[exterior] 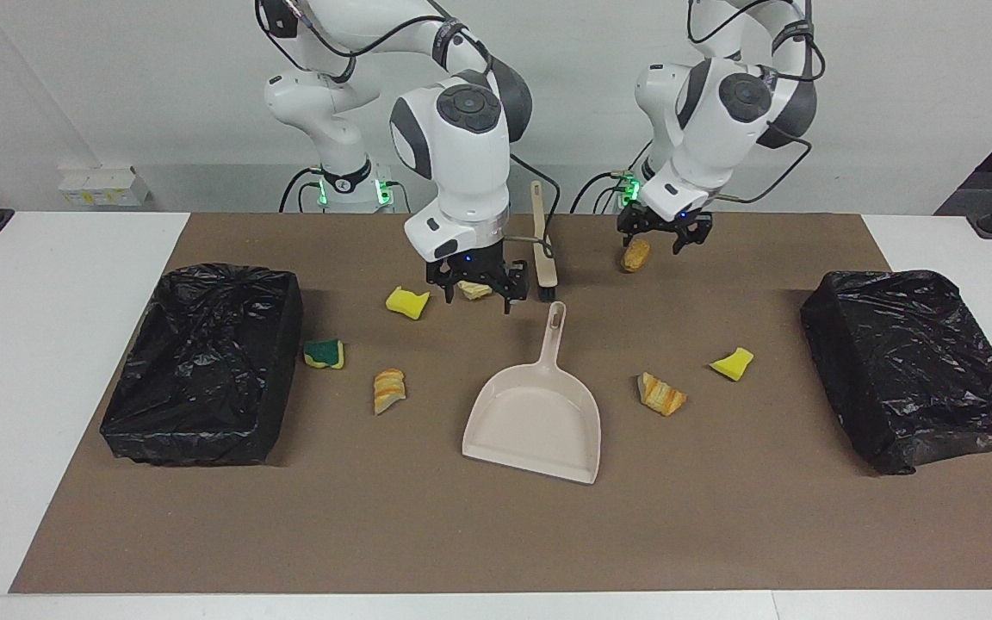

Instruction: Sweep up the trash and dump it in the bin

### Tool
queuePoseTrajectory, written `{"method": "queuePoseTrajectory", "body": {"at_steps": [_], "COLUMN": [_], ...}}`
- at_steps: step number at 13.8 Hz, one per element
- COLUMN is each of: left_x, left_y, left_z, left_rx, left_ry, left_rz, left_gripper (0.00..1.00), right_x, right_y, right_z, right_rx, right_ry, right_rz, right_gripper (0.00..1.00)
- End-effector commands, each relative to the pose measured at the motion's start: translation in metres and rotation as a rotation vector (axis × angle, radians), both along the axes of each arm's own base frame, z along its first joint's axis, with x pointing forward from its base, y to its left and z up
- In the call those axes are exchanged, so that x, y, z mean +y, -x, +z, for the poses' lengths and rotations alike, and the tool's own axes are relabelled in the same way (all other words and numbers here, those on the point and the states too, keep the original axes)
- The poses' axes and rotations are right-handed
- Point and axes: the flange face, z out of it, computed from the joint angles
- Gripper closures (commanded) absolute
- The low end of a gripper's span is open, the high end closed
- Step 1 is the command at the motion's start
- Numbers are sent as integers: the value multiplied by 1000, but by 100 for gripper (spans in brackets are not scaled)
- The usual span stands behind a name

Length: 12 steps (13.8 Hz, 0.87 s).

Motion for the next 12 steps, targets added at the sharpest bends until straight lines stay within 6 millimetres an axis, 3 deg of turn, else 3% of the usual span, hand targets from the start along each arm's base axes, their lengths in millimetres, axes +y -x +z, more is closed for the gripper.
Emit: {"method": "queuePoseTrajectory", "body": {"at_steps": [1, 4, 5, 8, 10, 12], "left_x": [-18, -67, -73, -100, -114, -123], "left_y": [55, 112, 128, 161, 183, 197], "left_z": [-17, -59, -76, -86, -91, -103], "left_rx": [-72, -84, -117, -174, -195, -189], "left_ry": [38, 33, 44, 52, 52, 30], "left_rz": [15, -44, -46, -31, -6, -27], "left_gripper": [0, 0, 0, 0, 0, 0], "right_x": [45, 99, 111, 112, 123, 120], "right_y": [-5, 14, 20, 29, 38, 41], "right_z": [-23, -69, -76, -106, -121, -131], "right_rx": [-14, -9, -20, -2, 0, 10], "right_ry": [-6, 14, 4, 0, 2, 15], "right_rz": [-28, -37, -27, -18, 2, 4], "right_gripper": [0, 0, 0, 0, 0, 0]}}
